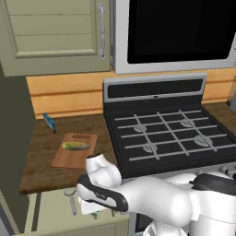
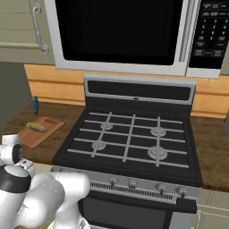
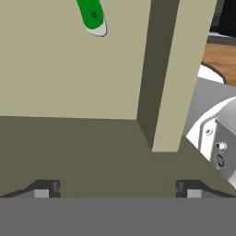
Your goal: Place the appropriate cutting tool for cutting the cucumber skin on the cutting board.
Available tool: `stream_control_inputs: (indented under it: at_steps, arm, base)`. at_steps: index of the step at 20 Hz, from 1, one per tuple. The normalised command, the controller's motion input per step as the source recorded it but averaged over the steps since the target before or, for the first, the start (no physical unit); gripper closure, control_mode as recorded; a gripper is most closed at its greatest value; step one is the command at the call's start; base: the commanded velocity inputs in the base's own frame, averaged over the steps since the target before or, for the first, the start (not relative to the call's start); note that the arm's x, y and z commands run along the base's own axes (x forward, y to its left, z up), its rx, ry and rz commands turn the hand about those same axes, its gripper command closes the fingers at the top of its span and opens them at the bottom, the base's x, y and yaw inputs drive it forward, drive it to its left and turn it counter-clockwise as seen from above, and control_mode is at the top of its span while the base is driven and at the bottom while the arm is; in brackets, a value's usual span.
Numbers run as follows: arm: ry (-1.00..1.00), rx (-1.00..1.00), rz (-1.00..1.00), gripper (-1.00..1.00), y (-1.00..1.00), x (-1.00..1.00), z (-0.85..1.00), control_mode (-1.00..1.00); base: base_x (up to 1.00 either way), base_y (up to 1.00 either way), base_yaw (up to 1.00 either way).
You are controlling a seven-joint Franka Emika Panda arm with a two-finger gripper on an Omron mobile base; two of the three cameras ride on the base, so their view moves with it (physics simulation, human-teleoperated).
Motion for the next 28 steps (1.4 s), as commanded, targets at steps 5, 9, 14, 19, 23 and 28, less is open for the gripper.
stream_control_inputs:
  at_steps: [5,9,14,19,23,28]
  arm:
    - [0.0,0.0,0.0,-1.0,0.26,0.0,-0.38,-1.0]
    - [0.0,0.0,0.0,-1.0,0.19,-0.1,-0.29,-1.0]
    - [0.05,0.0,0.0,-1.0,0.11,-0.5,-0.27,-1.0]
    - [0.09,0.0,0.0,-1.0,0.07,-0.72,-0.16,-1.0]
    - [0.04,0.0,0.0,-1.0,0.01,-0.81,-0.08,-1.0]
    - [-0.01,0.0,0.0,-1.0,0.05,-0.22,0.18,-1.0]
  base:
    - [0.0,0.0,0.0]
    - [0.0,0.0,0.0]
    - [0.0,0.0,0.0]
    - [0.0,0.0,0.0]
    - [0.0,0.0,0.0]
    - [0.0,0.0,0.0]
